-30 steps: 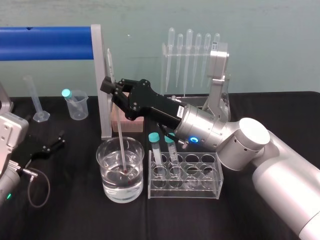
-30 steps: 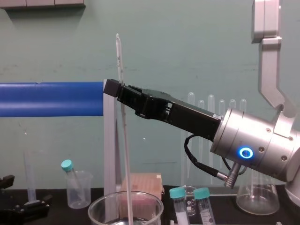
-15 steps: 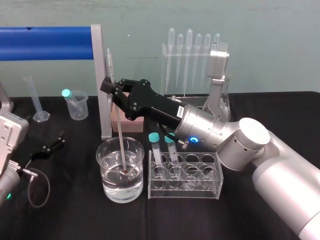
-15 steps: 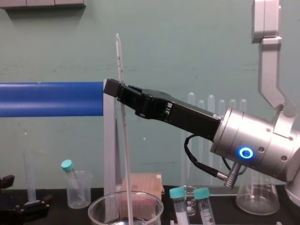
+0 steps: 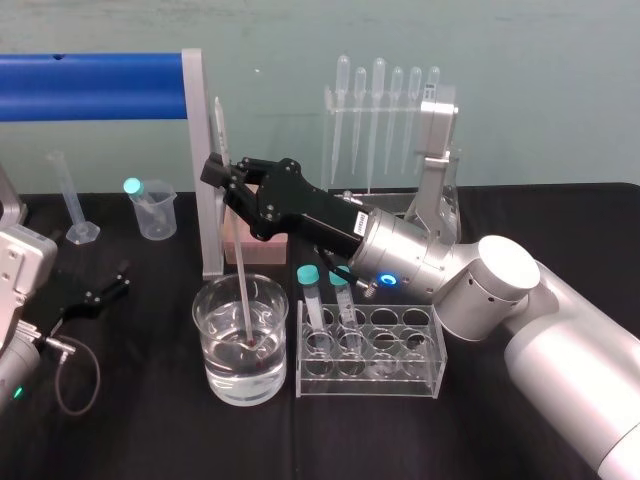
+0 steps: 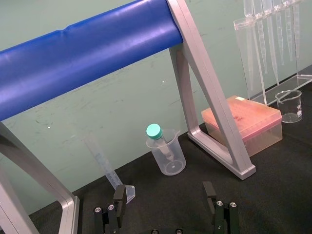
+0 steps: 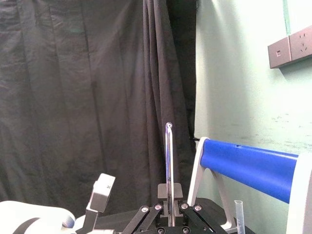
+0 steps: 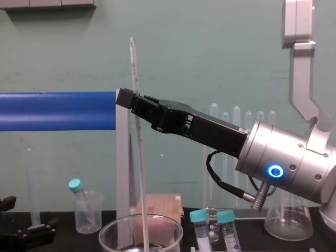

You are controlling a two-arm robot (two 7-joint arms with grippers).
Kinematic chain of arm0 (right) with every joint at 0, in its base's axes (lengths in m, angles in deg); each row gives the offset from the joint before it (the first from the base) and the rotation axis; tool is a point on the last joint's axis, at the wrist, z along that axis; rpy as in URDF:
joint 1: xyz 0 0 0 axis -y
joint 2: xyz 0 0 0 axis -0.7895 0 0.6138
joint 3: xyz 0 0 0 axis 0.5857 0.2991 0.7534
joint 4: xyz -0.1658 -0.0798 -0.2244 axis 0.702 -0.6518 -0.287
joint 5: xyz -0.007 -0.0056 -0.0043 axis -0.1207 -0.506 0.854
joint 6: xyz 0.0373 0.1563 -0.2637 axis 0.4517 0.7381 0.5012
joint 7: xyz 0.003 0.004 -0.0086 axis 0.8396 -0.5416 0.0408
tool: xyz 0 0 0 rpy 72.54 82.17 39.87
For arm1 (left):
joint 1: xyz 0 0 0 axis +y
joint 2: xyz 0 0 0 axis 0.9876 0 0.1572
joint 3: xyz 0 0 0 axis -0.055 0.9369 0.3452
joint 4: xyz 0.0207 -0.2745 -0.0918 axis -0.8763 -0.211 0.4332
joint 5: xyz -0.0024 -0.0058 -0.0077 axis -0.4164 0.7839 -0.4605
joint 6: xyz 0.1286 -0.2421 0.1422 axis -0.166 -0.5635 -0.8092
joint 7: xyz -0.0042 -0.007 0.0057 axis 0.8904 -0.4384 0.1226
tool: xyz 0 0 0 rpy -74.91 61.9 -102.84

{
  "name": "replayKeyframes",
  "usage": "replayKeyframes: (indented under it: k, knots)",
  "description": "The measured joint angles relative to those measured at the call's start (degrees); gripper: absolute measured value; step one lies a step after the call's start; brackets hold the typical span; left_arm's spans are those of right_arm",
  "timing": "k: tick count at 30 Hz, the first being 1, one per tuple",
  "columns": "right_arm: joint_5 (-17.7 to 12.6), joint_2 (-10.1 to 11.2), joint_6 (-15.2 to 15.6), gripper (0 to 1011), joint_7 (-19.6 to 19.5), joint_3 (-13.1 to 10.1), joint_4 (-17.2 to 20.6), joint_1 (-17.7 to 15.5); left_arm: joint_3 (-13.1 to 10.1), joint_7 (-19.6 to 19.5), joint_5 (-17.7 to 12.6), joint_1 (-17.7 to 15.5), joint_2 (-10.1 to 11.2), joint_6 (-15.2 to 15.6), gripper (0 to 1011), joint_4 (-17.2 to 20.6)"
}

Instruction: Hold the thermometer with one hand and immerse one end into the beaker, then reinsert it into the test tube rack.

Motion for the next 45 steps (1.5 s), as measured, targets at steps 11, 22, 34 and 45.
replayKeyframes:
  k: [11, 22, 34, 45]
  knots:
    - [0.0, 0.0, 0.0, 56, 0.0, 0.0, 0.0, 0.0, 0.0, 0.0, 0.0, 0.0, 0.0, 0.0, 1008, 0.0]
    - [0.02, 0.0, 0.0, 56, 0.0, -0.01, 0.0, -0.01, 0.0, 0.0, 0.0, 0.0, 0.0, 0.0, 1008, 0.0]
    - [-0.12, 0.99, -0.28, 56, 0.49, -0.91, 4.21, -0.04, 0.0, 0.0, 0.0, 0.0, 0.0, 0.0, 1008, 0.0]
    - [-1.67, 3.77, -2.35, 56, -2.03, -4.51, 12.55, -1.48, 0.0, 0.0, 0.0, 0.0, 0.0, 0.0, 1008, 0.0]
